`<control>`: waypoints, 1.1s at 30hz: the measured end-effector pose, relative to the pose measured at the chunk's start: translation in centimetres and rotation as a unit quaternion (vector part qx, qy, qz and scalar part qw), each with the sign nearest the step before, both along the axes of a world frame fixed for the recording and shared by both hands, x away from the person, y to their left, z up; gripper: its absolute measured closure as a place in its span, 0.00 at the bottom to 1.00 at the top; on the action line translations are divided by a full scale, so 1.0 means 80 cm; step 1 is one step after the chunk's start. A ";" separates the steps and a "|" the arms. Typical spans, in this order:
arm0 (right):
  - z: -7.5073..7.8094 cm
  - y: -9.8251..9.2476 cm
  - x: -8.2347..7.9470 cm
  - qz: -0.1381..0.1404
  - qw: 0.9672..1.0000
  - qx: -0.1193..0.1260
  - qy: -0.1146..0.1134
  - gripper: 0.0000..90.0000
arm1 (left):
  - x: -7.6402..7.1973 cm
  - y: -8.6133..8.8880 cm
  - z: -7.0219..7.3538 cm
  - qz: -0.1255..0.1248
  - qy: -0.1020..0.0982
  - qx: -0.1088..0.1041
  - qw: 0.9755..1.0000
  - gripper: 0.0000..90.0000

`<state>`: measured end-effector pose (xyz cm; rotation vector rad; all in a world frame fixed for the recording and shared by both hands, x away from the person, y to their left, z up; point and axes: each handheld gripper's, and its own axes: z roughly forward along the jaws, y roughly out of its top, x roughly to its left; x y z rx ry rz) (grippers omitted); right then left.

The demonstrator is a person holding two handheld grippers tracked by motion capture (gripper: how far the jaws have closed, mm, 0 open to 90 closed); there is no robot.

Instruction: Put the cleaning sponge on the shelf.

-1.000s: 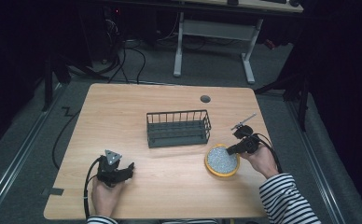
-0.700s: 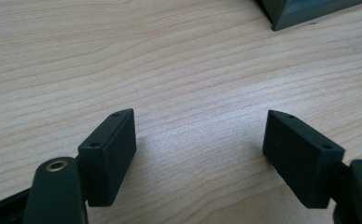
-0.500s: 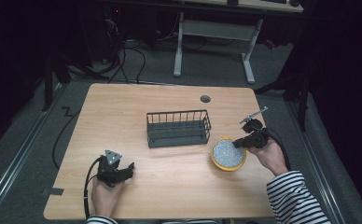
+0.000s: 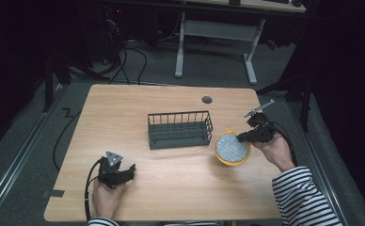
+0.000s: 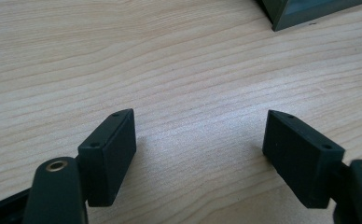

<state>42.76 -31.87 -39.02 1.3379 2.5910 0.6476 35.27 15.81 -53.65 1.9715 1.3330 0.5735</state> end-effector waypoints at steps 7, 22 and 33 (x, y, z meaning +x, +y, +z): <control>0.020 0.010 0.002 0.013 1.000 -0.007 -0.014 0.92 | 0.000 0.000 0.000 0.000 0.000 0.000 1.000 0.29; 0.065 0.018 0.020 0.021 0.998 0.008 -0.059 0.92 | 0.000 0.000 0.000 0.003 0.000 0.000 1.000 0.29; 0.080 0.040 0.057 0.024 0.997 0.015 -0.071 0.92 | 0.000 0.000 0.000 0.003 0.000 0.000 1.000 0.29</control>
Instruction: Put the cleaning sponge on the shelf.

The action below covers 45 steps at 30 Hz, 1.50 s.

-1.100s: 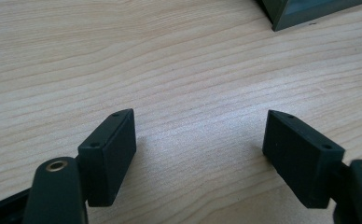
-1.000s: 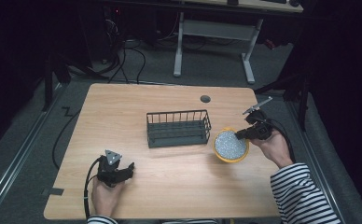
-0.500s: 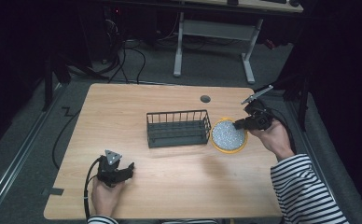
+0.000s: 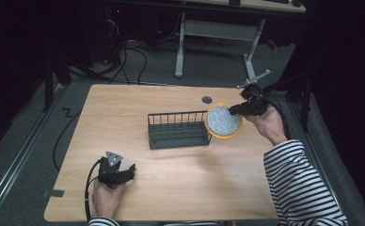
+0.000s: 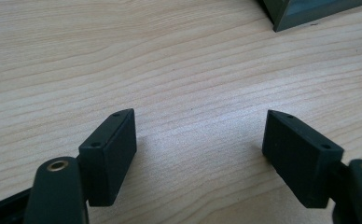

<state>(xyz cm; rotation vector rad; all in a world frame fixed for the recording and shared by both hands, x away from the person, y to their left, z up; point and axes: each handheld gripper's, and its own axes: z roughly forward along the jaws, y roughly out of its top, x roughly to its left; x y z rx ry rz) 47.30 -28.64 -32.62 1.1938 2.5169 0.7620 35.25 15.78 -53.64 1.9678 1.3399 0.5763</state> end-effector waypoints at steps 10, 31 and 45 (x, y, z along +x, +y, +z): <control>0.003 0.021 0.031 0.012 1.000 0.003 0.005 0.92 | 0.000 0.000 0.000 0.000 0.000 0.000 1.000 0.29; -0.014 0.060 0.058 0.046 0.999 0.005 0.003 0.92 | 0.000 0.000 0.000 0.001 0.000 -0.001 1.000 0.29; -0.033 0.085 0.076 0.057 0.998 0.001 0.000 0.91 | 0.000 0.000 0.000 0.000 0.000 -0.001 1.000 0.29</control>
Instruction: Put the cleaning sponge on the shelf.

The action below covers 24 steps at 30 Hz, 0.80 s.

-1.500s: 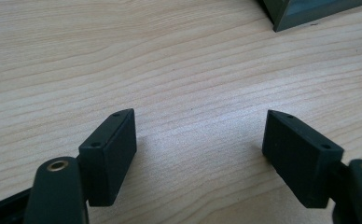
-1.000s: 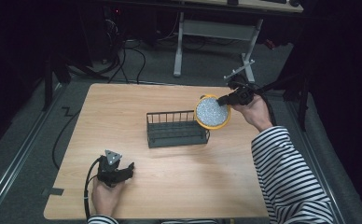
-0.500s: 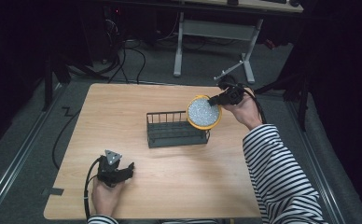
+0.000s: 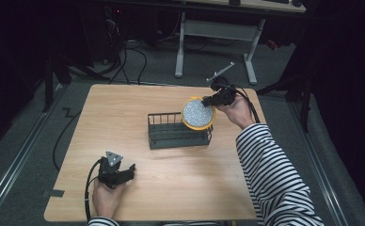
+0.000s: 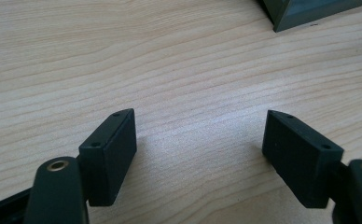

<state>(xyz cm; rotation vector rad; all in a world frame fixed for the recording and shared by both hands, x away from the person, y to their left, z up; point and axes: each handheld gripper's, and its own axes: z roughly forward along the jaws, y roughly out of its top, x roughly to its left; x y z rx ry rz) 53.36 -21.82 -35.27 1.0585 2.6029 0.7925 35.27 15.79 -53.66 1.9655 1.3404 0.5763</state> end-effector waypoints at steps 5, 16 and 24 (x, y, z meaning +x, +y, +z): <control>-0.005 0.004 0.002 -0.002 1.000 -0.004 -0.006 0.91 | 0.000 0.000 0.000 0.000 0.000 0.000 1.000 0.29; -0.011 0.005 0.006 0.005 1.000 -0.009 -0.016 0.90 | 0.000 0.000 0.000 -0.001 0.000 0.000 1.000 0.29; -0.015 0.006 0.005 0.016 1.000 -0.023 -0.009 0.88 | 0.000 0.000 0.000 -0.001 0.000 0.000 1.000 0.29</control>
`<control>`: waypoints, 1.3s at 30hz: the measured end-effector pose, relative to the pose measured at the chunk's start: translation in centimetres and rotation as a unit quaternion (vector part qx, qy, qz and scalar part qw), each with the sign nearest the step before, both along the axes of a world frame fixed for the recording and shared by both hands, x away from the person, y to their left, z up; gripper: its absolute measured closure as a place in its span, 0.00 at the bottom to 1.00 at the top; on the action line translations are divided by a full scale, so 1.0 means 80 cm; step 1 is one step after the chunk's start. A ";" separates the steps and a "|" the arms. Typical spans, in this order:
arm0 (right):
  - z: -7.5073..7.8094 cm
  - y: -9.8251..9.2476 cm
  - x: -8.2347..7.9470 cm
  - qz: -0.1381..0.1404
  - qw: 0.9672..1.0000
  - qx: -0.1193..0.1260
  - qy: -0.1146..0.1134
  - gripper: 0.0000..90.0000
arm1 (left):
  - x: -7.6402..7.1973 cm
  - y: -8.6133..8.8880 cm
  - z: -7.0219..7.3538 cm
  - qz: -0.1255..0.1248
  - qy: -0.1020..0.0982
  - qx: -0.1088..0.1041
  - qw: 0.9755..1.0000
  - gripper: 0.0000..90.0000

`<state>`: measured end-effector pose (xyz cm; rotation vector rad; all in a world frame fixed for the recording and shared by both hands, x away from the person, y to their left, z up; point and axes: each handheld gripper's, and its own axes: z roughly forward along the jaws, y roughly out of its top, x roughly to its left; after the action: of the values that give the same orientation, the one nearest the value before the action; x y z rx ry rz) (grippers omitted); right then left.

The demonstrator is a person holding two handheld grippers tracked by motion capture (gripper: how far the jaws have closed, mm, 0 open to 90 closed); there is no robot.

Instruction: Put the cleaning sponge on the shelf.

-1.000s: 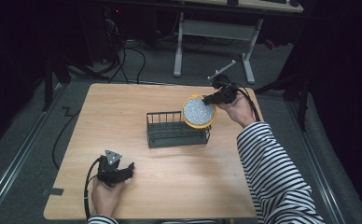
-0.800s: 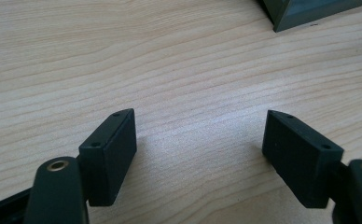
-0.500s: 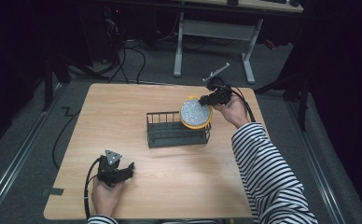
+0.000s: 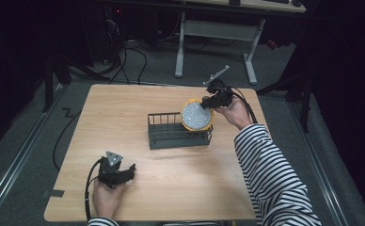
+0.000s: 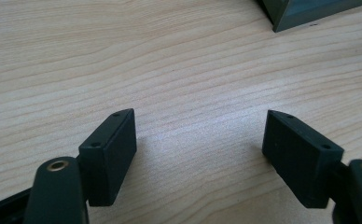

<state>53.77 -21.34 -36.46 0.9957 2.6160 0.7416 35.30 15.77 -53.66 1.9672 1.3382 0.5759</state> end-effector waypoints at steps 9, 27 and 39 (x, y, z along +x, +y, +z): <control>-0.008 0.002 0.000 0.007 1.000 0.000 0.014 0.87 | 0.000 0.000 0.000 -0.001 0.000 0.001 1.000 0.29; -0.027 -0.004 -0.008 -0.015 0.998 0.037 0.043 0.65 | 0.000 -0.001 0.000 -0.004 0.000 0.000 1.000 0.30; -0.018 -0.029 -0.028 -0.055 0.996 0.071 0.014 0.54 | -0.001 -0.001 0.000 -0.007 0.001 -0.001 1.000 0.30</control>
<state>51.51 -23.63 -37.93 1.1870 2.5377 0.9031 35.25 15.73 -53.62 1.9758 1.3248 0.5659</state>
